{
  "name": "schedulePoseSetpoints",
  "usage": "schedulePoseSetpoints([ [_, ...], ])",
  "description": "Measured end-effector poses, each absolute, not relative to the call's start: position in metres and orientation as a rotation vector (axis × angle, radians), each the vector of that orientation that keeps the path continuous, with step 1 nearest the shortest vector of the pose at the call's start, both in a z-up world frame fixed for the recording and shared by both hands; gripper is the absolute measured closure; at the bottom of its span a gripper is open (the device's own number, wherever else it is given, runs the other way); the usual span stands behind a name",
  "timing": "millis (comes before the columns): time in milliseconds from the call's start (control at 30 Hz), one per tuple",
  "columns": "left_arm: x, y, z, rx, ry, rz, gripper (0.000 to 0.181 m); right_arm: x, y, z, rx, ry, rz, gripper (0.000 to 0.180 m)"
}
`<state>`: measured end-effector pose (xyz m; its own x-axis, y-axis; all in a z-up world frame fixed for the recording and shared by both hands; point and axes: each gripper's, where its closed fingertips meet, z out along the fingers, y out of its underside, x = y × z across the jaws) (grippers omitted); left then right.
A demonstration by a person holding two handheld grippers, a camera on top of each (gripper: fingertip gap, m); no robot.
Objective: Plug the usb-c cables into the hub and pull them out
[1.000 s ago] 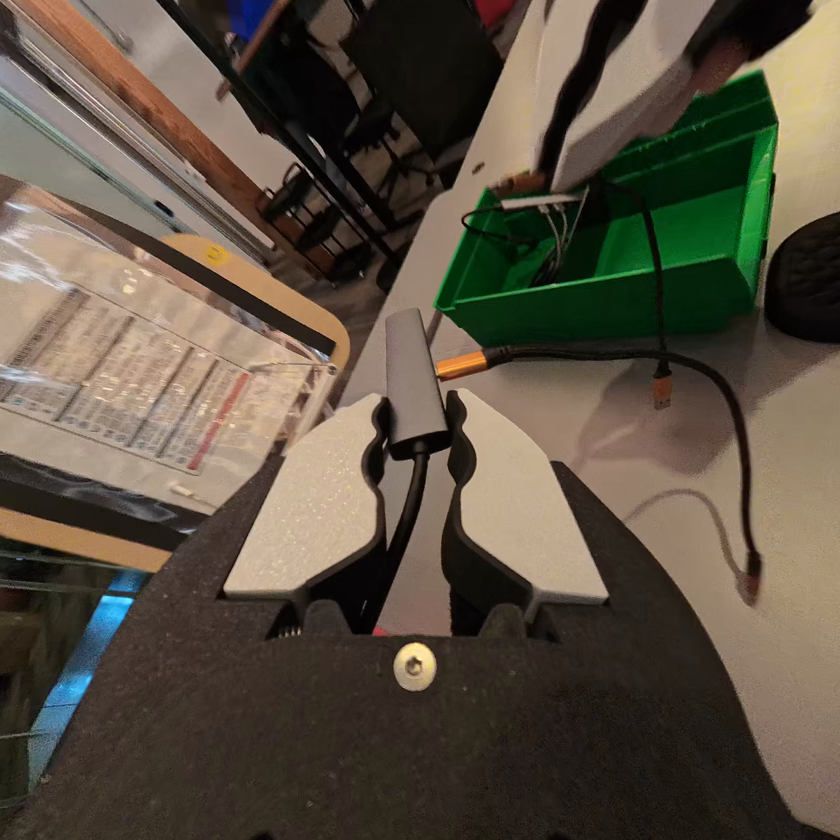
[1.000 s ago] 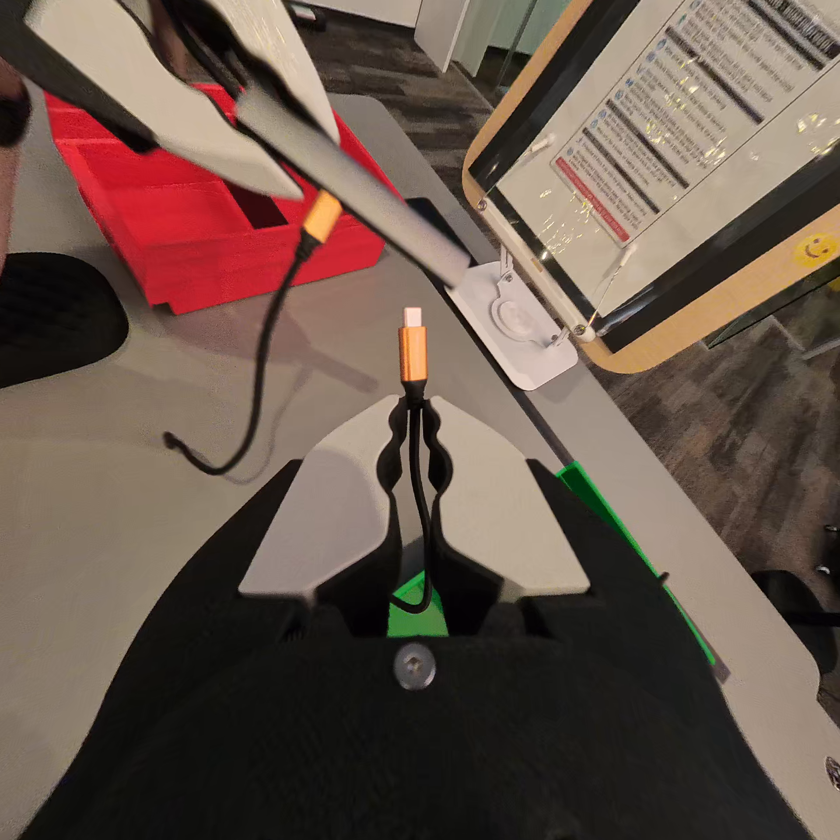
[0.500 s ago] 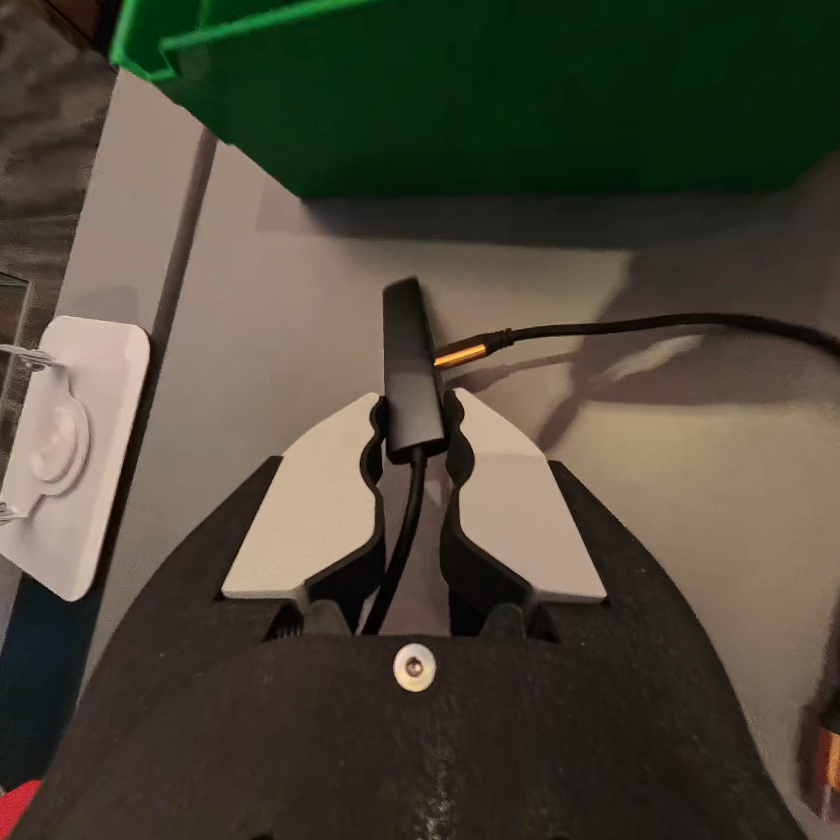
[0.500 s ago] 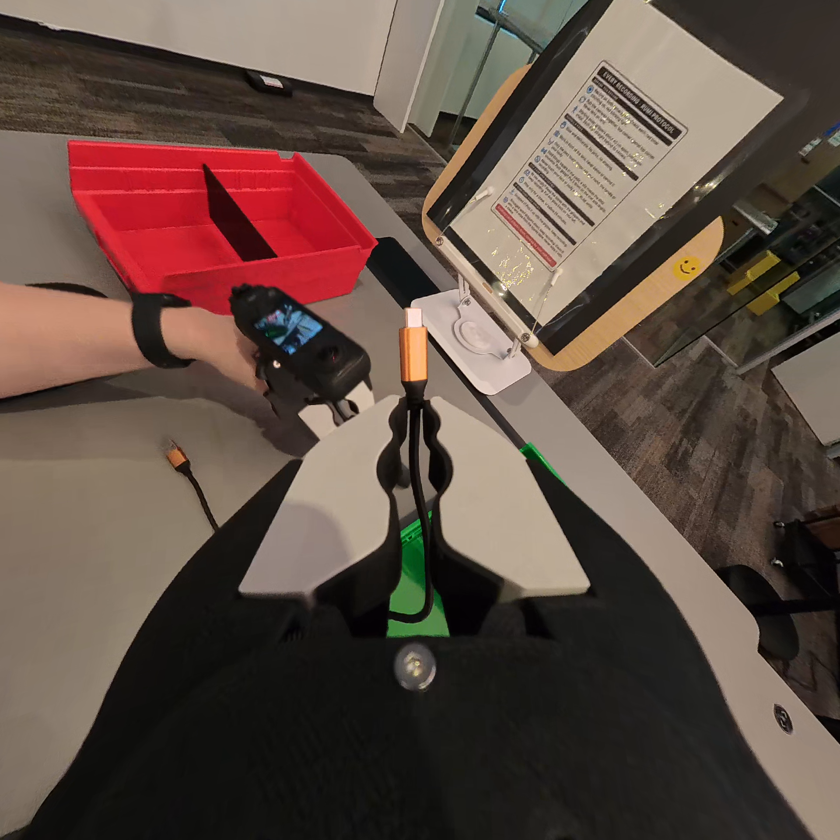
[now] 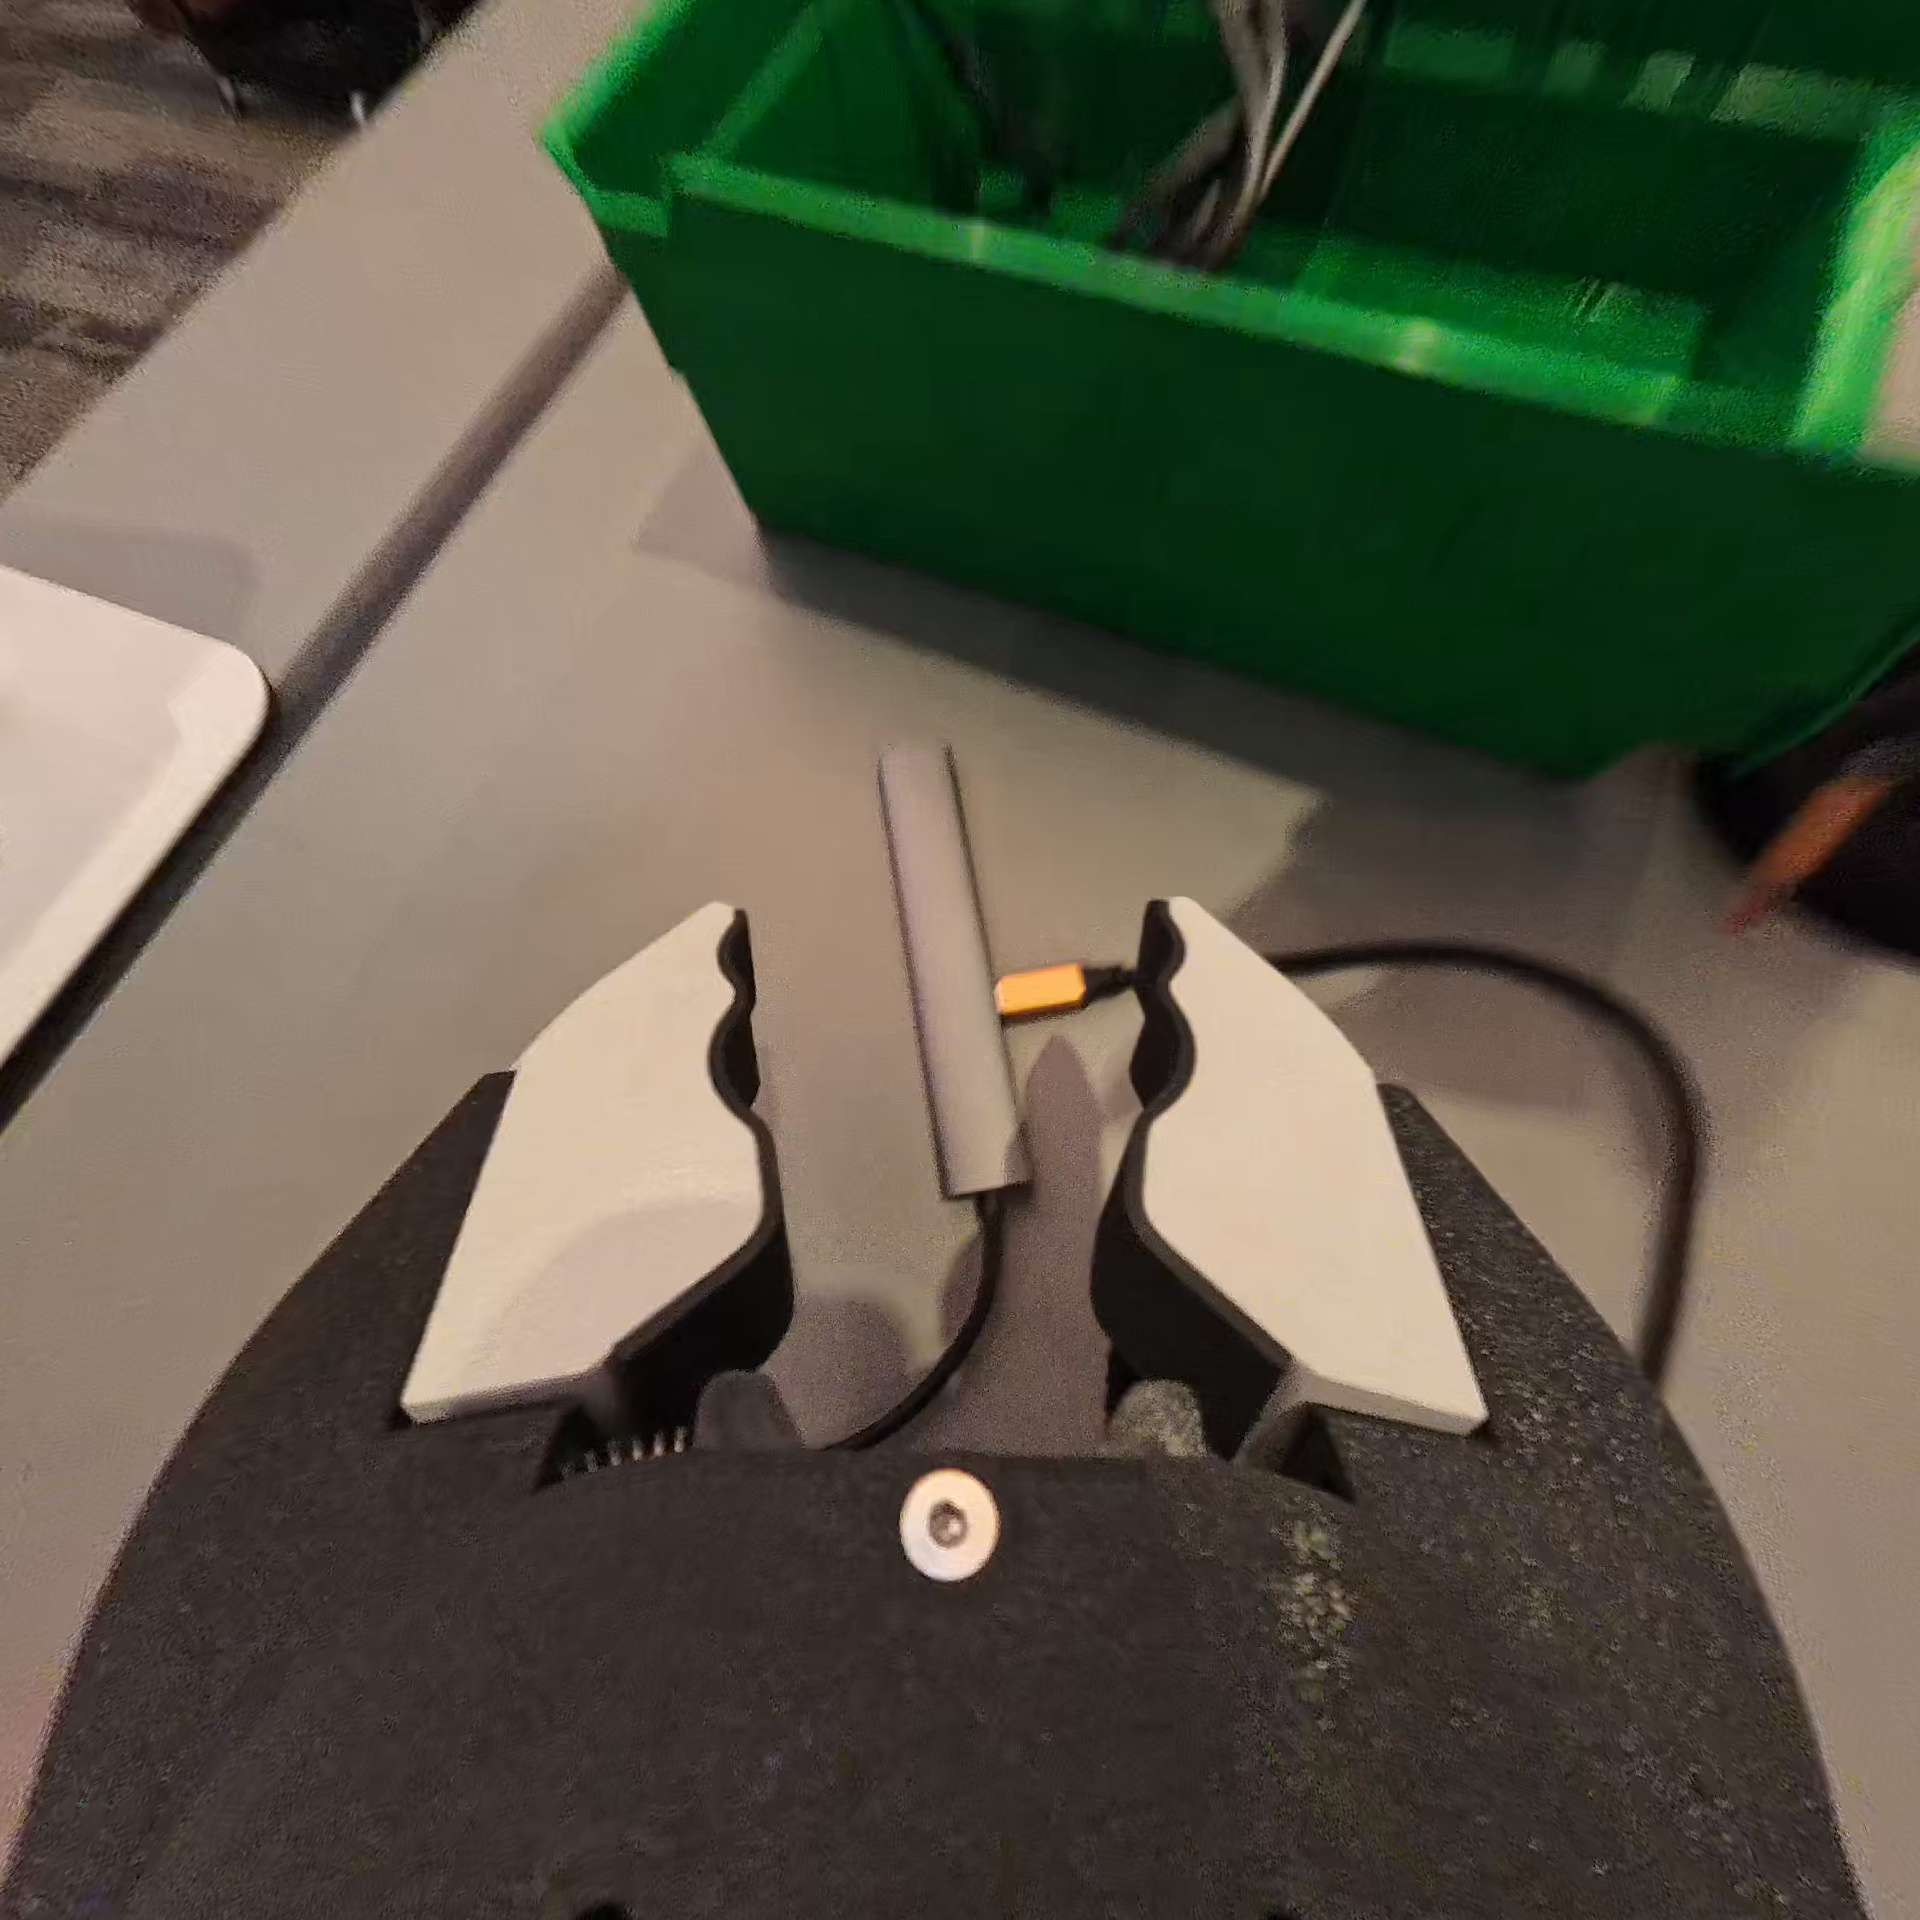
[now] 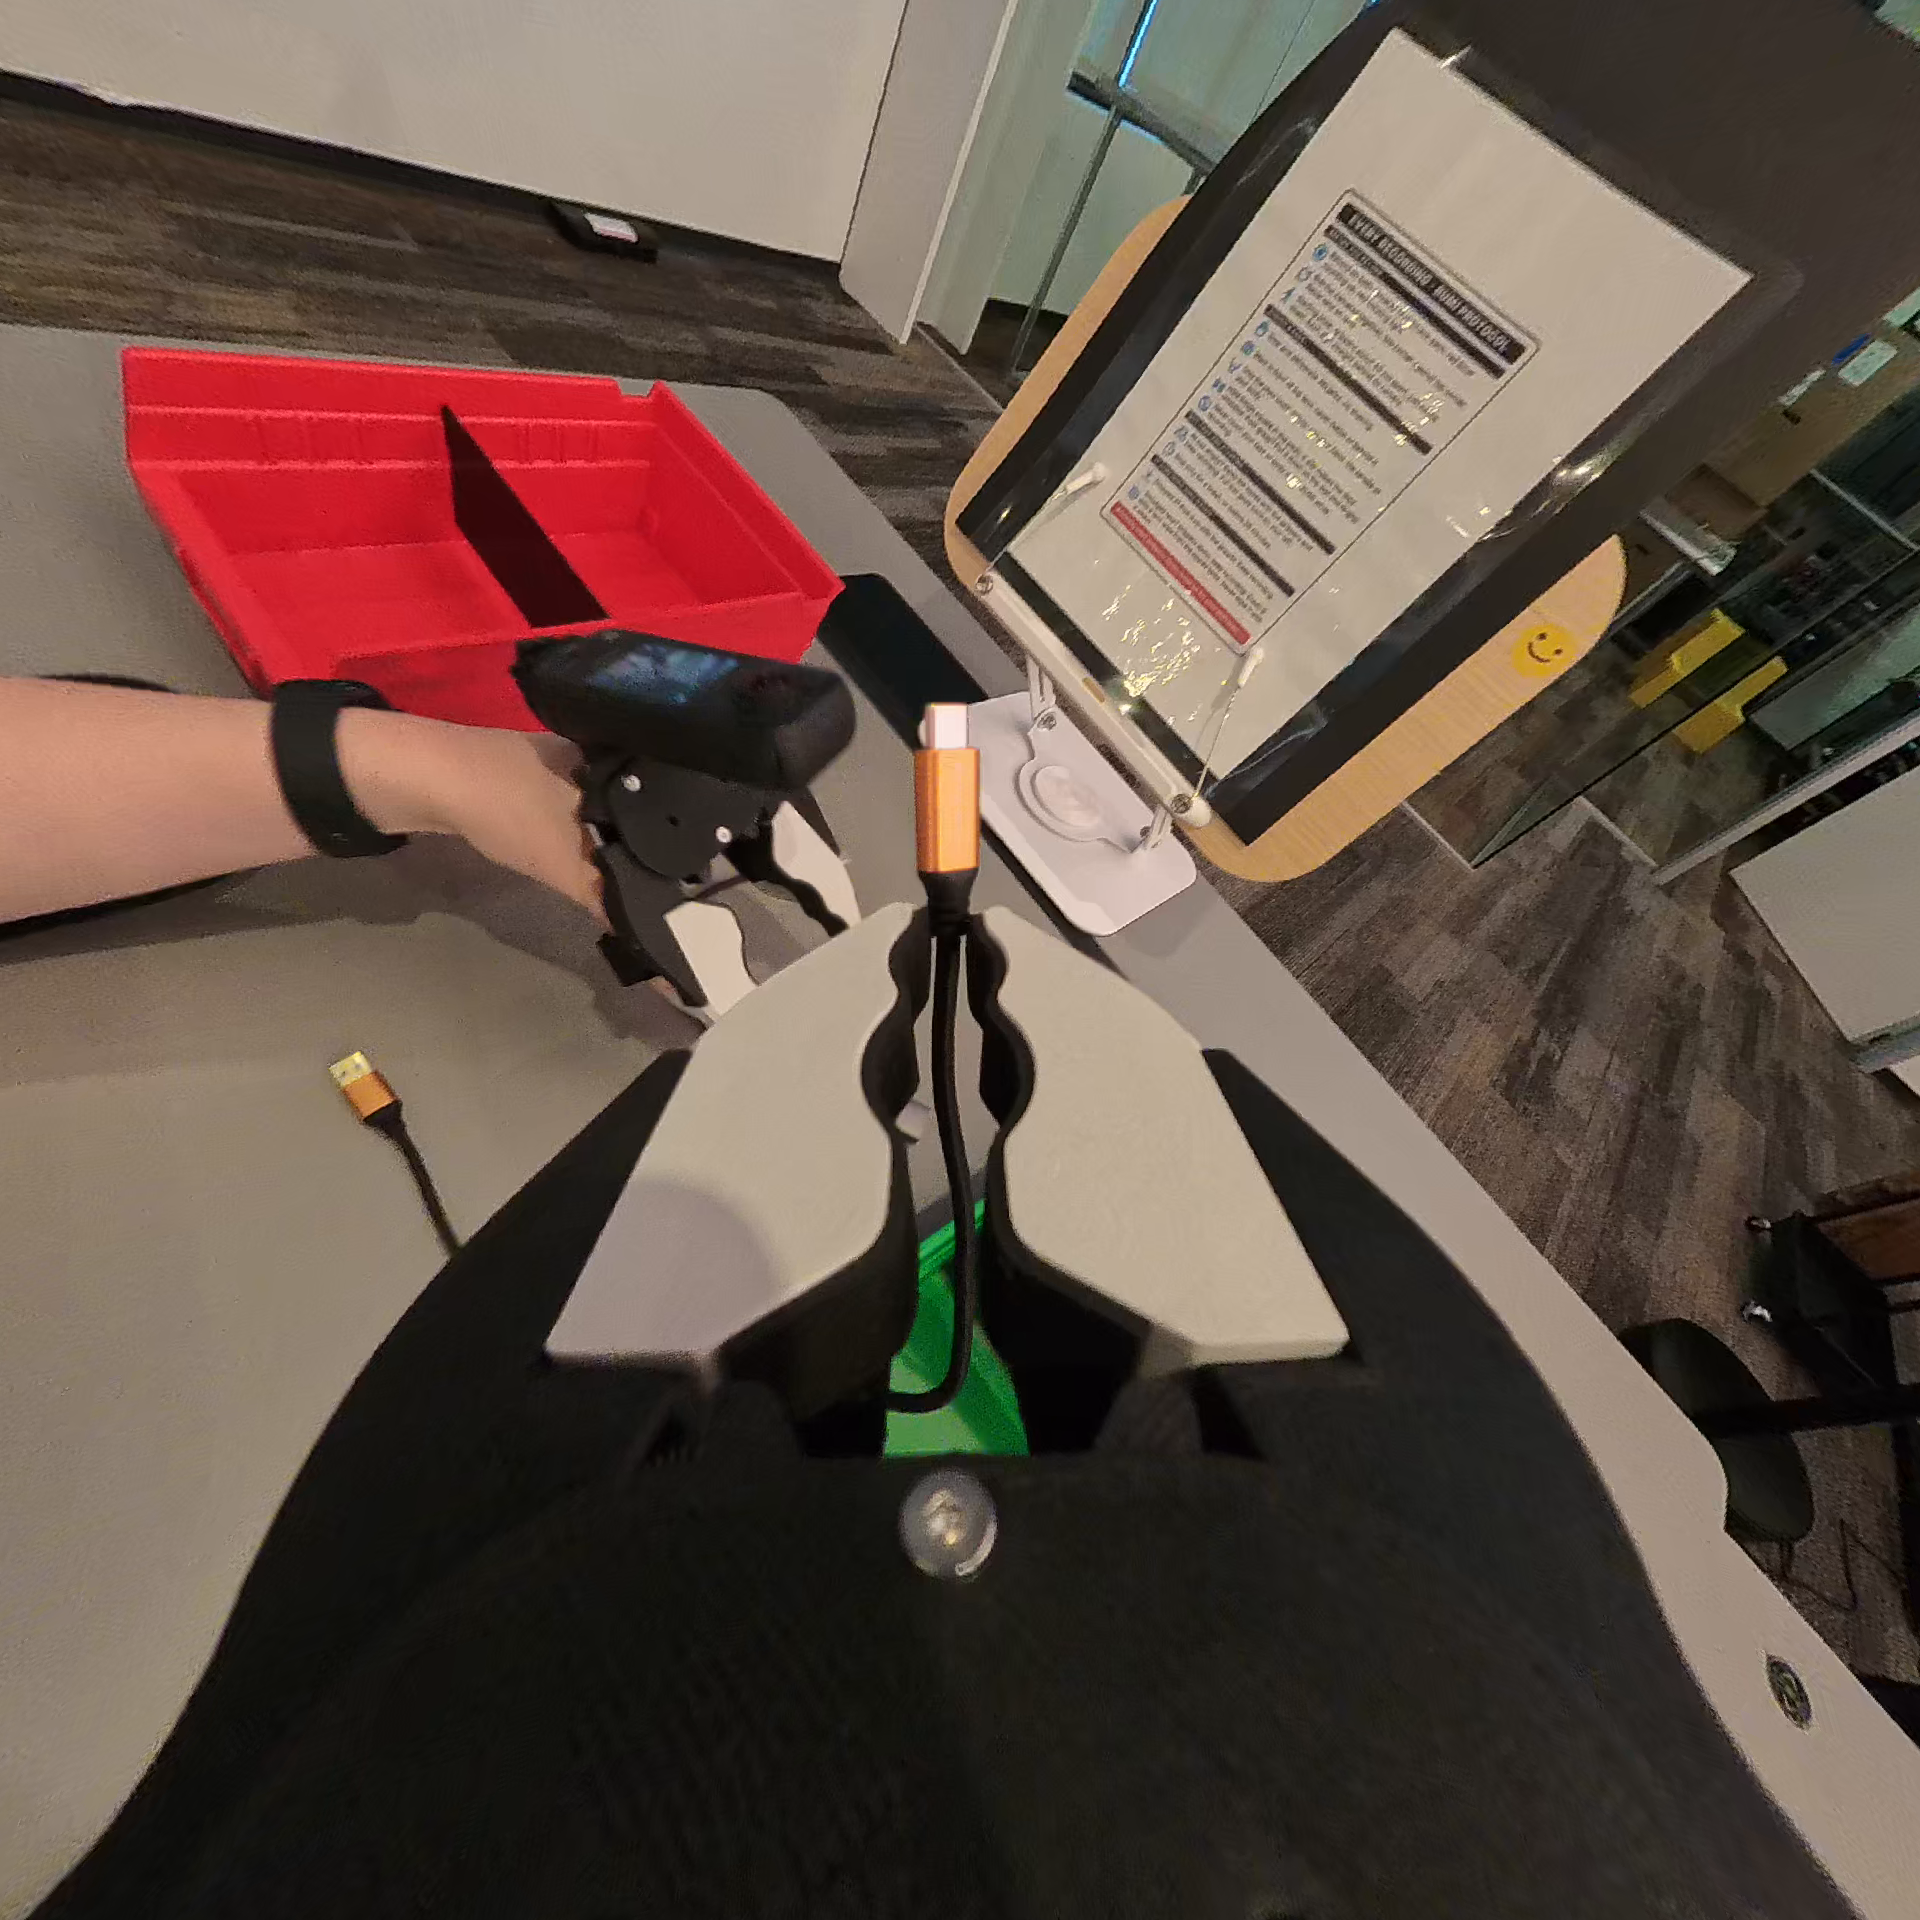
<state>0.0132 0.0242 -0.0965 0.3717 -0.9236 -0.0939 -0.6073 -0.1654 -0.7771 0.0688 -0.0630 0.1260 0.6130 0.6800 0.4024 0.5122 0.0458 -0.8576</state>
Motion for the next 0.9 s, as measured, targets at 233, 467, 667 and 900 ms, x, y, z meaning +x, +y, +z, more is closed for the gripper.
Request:
schedulePoseSetpoints([
  [233, 0.012, -0.032, 0.092, -1.529, 0.892, -1.242, 0.123, 0.045, -0.034, 0.140, -1.437, -0.958, 0.003, 0.172],
  [467, -0.023, -0.042, 0.141, -1.461, 0.706, -1.166, 0.130, -0.004, -0.032, 0.136, -1.289, -1.007, -0.206, 0.172],
  [667, -0.018, -0.036, 0.125, -1.532, 0.757, -1.251, 0.158, -0.026, -0.028, 0.121, -1.272, -1.065, -0.245, 0.172],
  [900, -0.023, -0.042, 0.132, -1.449, 0.848, -1.312, 0.173, -0.032, -0.035, 0.120, -1.225, -1.126, -0.157, 0.167],
])
